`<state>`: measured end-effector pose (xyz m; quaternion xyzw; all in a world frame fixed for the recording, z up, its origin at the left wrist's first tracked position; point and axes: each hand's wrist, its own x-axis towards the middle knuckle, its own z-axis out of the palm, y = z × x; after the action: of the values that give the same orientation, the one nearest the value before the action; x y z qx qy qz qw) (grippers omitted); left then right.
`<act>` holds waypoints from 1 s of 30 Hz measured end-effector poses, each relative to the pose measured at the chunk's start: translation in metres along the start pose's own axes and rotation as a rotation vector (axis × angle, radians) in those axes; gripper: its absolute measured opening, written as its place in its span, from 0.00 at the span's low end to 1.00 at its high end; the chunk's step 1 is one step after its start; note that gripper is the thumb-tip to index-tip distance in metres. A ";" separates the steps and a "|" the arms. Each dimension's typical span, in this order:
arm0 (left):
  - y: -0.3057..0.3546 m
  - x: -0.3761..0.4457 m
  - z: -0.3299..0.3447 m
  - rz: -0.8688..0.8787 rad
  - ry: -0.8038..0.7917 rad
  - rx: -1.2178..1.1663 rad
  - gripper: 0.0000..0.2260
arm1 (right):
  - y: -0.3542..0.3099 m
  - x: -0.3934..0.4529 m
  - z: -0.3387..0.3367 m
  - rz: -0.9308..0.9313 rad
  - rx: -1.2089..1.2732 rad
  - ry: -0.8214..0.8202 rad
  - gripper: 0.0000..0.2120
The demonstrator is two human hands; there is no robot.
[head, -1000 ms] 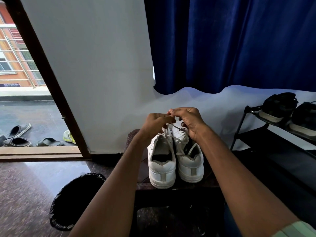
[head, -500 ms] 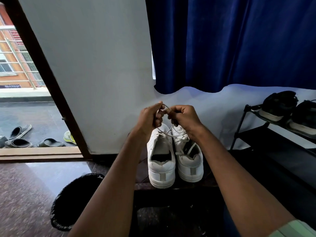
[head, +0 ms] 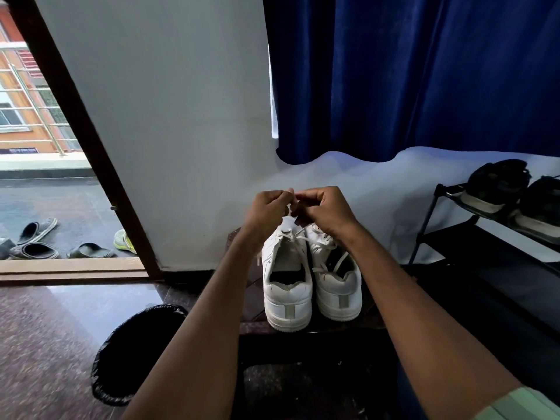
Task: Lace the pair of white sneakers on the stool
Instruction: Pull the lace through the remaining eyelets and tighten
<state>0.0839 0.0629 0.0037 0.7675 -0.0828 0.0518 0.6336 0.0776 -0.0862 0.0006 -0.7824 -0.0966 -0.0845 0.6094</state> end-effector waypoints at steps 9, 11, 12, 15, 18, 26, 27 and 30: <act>-0.014 0.010 -0.019 -0.073 0.124 0.014 0.18 | 0.021 0.005 -0.017 0.055 -0.460 0.370 0.08; -0.017 0.012 -0.015 -0.039 0.127 0.093 0.19 | 0.011 0.003 -0.008 -0.011 -0.377 0.160 0.21; -0.017 0.012 -0.013 -0.019 0.113 0.136 0.20 | 0.005 0.000 -0.003 -0.019 -0.248 0.044 0.23; -0.015 0.011 -0.012 0.004 0.070 0.233 0.20 | 0.003 0.000 0.006 -0.010 -0.119 0.027 0.10; -0.018 0.010 -0.018 -0.020 0.039 0.276 0.19 | 0.019 0.007 -0.005 0.044 -0.335 0.280 0.04; -0.023 0.010 -0.019 0.015 -0.032 0.454 0.17 | 0.006 -0.002 0.005 -0.037 -0.164 -0.016 0.10; -0.022 0.009 -0.019 0.014 -0.030 0.477 0.17 | 0.006 -0.002 0.007 -0.043 -0.179 0.004 0.08; -0.021 0.007 -0.020 -0.037 -0.073 0.570 0.14 | 0.013 0.001 0.004 -0.035 -0.340 0.069 0.04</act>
<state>0.0952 0.0861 -0.0119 0.9174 -0.0736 0.0336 0.3896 0.0817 -0.0853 -0.0120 -0.8691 -0.0735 -0.1373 0.4695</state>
